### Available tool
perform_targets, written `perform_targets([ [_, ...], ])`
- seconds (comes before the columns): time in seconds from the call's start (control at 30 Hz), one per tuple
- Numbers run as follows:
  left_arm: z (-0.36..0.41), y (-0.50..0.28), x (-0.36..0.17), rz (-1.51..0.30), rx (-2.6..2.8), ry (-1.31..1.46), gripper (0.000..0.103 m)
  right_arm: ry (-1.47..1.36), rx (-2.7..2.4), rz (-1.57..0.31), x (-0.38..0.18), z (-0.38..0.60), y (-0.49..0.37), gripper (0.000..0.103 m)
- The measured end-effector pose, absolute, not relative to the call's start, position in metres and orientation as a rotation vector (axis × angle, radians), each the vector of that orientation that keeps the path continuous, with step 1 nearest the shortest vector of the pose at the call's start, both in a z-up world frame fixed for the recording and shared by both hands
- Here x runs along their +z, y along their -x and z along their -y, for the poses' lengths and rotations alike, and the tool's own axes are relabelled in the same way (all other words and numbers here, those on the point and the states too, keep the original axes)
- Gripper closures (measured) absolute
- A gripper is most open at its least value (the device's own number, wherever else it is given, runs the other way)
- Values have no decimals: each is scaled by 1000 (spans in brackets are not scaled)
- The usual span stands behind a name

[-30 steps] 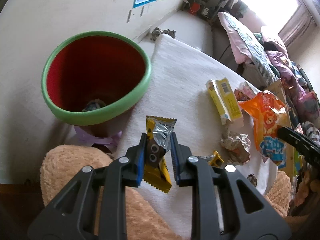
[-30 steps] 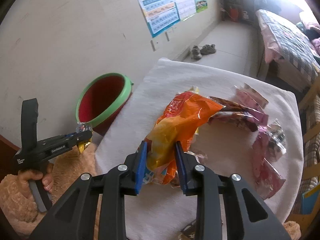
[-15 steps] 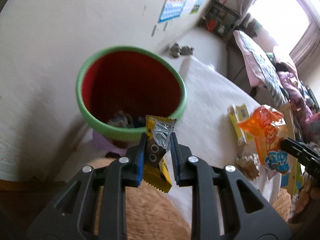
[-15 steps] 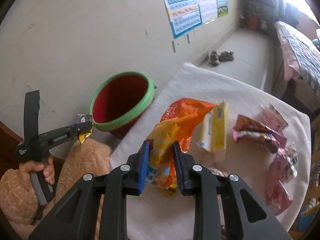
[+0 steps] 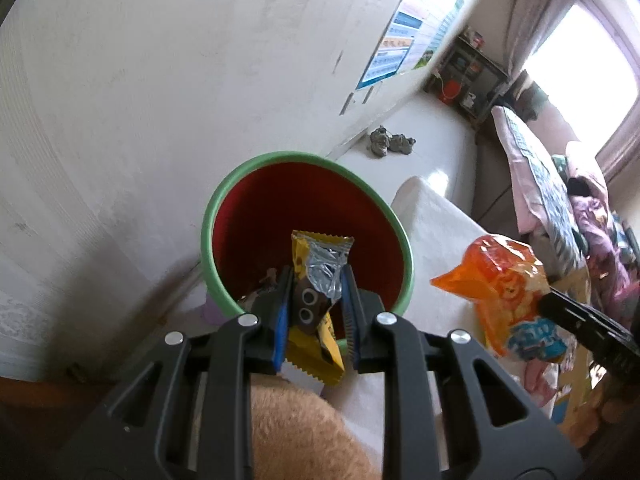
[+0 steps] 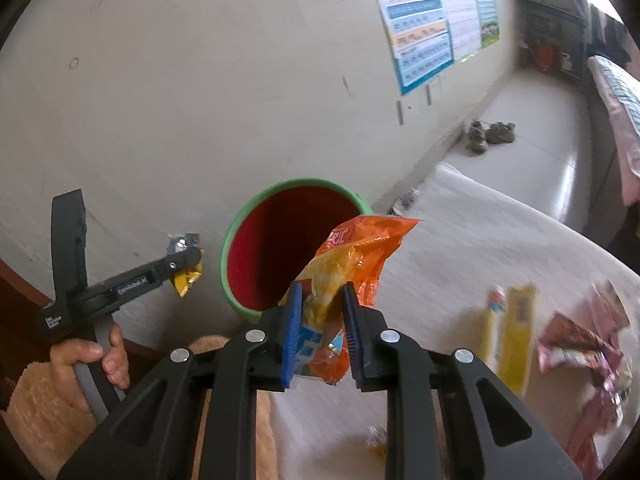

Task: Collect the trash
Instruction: 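Open both tools over the bucket to drop the orange bag and yellow wrapper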

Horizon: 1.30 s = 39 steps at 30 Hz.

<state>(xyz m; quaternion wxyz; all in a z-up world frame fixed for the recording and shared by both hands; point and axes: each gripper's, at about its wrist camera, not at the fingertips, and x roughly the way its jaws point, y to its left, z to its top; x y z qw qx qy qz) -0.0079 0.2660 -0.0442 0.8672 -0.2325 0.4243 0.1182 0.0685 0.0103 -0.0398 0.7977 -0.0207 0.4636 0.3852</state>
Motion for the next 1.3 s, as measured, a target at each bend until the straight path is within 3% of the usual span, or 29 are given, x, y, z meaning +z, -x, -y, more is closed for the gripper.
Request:
perform_targets([
  [0.2,-267,-10,-53,-924,243,482,81,17,849,-1021,-41,-43,-92,83],
  [0.3,-270,-16,-60,-947,238,499,78,-46,869,-1044,-42,-49,-103,78],
  [0.37,-273,-20,-65,-955,248,525,63,-62,851,-1031,-40,-48,-107,55],
  [0.4,-273,-20,-64,-945,260,530,57,-66,845,-1016,-37,-46,-108,55],
  [0.57,-267,-20,-60,-932,279,484,48,-38,822,-992,-32,-28,-102,55],
  [0.9,-244,-16,-43,-893,240,458,45,-47,752,-943,-25,36,-82,54],
  [1.0,-229,-10,-38,-884,222,437,41,-9,714,-921,-25,56,-73,46],
  [1.3,-177,-9,-55,-951,104,433,41,-6,582,-935,-40,122,-52,46],
])
